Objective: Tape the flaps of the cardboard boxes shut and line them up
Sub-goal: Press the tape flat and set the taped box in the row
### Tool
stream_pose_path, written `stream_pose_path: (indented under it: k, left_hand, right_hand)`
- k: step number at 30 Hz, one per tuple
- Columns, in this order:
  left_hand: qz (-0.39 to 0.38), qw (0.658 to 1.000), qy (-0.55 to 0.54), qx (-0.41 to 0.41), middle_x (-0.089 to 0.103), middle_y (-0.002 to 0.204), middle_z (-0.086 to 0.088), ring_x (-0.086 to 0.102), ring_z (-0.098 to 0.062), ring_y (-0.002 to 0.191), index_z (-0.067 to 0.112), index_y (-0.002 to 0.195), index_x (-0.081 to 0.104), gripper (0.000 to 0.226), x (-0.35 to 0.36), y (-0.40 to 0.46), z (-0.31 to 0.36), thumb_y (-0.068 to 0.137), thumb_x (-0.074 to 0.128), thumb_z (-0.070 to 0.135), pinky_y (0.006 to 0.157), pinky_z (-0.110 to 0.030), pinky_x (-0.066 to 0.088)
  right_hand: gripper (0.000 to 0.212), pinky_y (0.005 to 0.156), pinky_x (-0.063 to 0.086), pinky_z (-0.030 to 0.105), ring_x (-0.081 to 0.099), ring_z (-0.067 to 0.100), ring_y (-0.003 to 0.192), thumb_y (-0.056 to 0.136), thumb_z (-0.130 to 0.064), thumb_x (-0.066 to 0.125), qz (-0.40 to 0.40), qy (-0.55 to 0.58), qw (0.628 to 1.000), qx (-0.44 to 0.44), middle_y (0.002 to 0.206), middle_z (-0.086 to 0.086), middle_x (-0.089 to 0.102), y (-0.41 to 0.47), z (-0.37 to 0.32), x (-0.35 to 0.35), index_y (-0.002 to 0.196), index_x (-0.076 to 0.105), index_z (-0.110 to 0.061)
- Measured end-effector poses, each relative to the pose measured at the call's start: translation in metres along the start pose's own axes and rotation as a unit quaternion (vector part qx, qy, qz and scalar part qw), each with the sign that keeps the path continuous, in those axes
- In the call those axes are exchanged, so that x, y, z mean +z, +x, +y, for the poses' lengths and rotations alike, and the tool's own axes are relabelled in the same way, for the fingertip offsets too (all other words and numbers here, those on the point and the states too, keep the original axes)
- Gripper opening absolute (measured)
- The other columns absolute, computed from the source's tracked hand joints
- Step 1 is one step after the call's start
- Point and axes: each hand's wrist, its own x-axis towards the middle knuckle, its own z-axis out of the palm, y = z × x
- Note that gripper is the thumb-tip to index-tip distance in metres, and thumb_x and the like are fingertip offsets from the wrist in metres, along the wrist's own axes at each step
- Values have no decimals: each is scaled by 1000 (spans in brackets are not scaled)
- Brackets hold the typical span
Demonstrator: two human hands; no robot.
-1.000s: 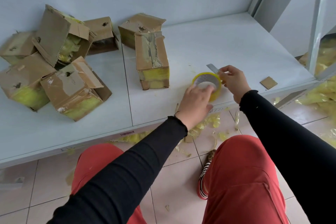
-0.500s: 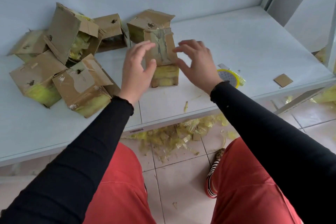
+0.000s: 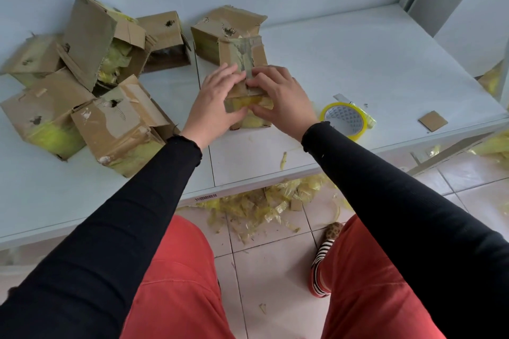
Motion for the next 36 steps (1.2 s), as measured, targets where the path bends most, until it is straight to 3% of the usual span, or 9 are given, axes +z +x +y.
stream_pose_path:
  k: [8,14,17,20,24,27,29,32,36]
  left_hand:
    - [-28,998,55,21,33,165,-7,21,-26,154,14,156,40,80,-2,-4,6,88,80,26,124,-34,17]
    - [-7,976,210,53,54,148,-3,44,-28,128,24,152,49,74,-10,-33,46,92,49,68,107,-47,30]
    - [-1,984,167,69,63,129,0,48,-24,115,24,147,57,64,-7,-42,65,98,41,63,101,-45,36]
    - [5,995,83,54,66,126,2,49,-22,116,22,144,60,46,-17,-31,65,106,46,44,98,-41,41]
    - [-56,982,181,0,32,167,-5,26,-24,155,19,159,38,54,-27,-15,48,111,32,42,126,-41,20]
    - [-120,971,205,-24,9,173,0,5,-16,160,20,165,15,59,-17,-16,40,112,20,45,130,-37,1]
    - [-123,984,125,-28,10,172,3,5,-12,159,24,165,18,55,-22,-14,34,113,25,40,129,-32,2]
    - [-43,976,-174,-121,14,169,21,12,4,154,42,161,26,58,-41,-16,16,109,49,32,122,-20,14]
    - [-17,871,-419,-256,33,166,9,32,-1,146,32,162,30,62,-32,-38,0,105,54,42,127,-36,20]
  right_hand:
    - [55,115,36,45,30,23,151,87,-22,76,-59,-15,998,-22,156,-2,45,-1,0,-10,138,56,-18]
    - [48,121,25,42,29,22,153,95,-10,66,-81,-63,994,-36,156,-8,47,-13,28,-44,140,59,-26]
    - [51,117,29,39,35,22,150,94,5,49,-89,-61,994,-28,151,-6,54,-14,30,-55,134,64,-23]
    - [43,115,32,39,42,22,146,96,-2,41,-70,-58,996,-9,140,1,64,-8,12,-58,127,67,-16]
    - [51,127,13,41,23,21,155,111,-37,34,-109,-30,994,4,164,7,36,-10,-20,-41,156,39,-14]
    - [59,128,-1,40,6,20,159,112,-42,24,-134,-72,988,-2,171,8,16,-17,-24,-24,163,22,-13]
    - [53,128,-1,40,6,21,159,113,-33,29,-104,-25,994,3,170,9,18,-17,-21,-23,162,25,-11]
    - [59,128,3,35,4,21,159,108,-12,44,-34,187,980,65,171,8,12,-20,-12,-22,162,21,-10]
    - [82,111,36,14,38,-8,139,101,-36,61,-3,491,830,264,170,-12,15,-38,-3,-13,164,9,-34]
